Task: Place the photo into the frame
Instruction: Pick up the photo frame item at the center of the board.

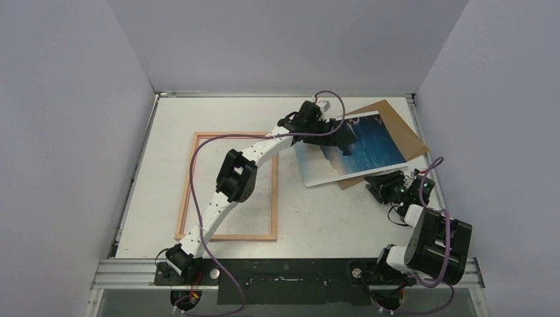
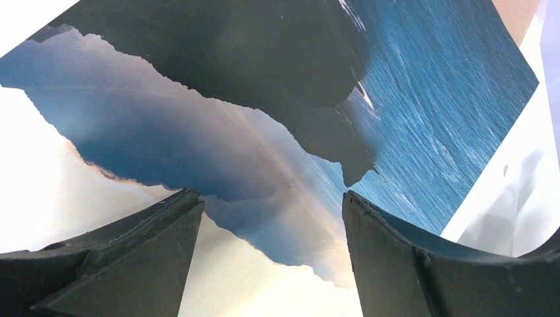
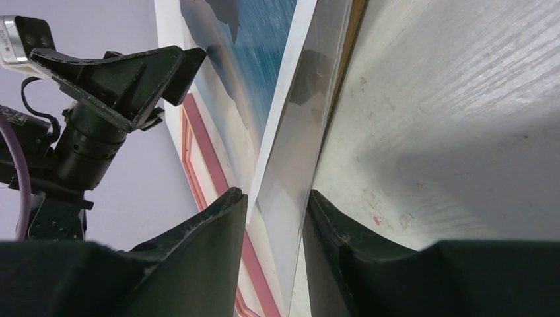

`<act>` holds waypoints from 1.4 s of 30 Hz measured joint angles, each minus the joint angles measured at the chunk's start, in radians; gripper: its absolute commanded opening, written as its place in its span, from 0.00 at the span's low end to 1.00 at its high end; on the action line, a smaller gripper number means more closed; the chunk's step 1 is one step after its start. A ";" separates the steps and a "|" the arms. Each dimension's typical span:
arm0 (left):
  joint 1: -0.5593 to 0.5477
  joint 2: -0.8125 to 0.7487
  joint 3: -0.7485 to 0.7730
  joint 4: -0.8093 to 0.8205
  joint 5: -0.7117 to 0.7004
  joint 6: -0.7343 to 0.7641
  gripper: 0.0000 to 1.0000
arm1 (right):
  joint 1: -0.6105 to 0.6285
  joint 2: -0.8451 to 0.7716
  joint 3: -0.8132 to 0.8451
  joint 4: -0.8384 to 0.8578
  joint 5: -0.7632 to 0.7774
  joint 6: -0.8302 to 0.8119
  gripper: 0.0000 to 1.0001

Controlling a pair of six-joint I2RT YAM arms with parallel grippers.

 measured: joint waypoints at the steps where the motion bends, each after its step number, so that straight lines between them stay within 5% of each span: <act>1: 0.000 0.000 0.000 0.000 0.000 -0.003 0.77 | 0.000 0.000 -0.006 0.014 -0.003 0.011 0.35; 13: 0.011 0.000 0.000 0.001 0.023 -0.051 0.77 | 0.000 0.011 -0.023 0.162 -0.012 0.231 0.00; 24: 0.026 -0.005 0.000 -0.021 0.097 -0.089 0.80 | 0.009 -0.226 0.237 -0.556 0.117 -0.046 0.00; 32: 0.073 -0.028 -0.041 -0.030 0.109 -0.044 0.80 | 0.008 -0.257 0.501 -1.064 0.322 -0.216 0.00; 42: 0.104 -0.047 -0.063 -0.048 0.105 0.026 0.80 | 0.022 -0.341 0.790 -1.389 0.527 -0.290 0.00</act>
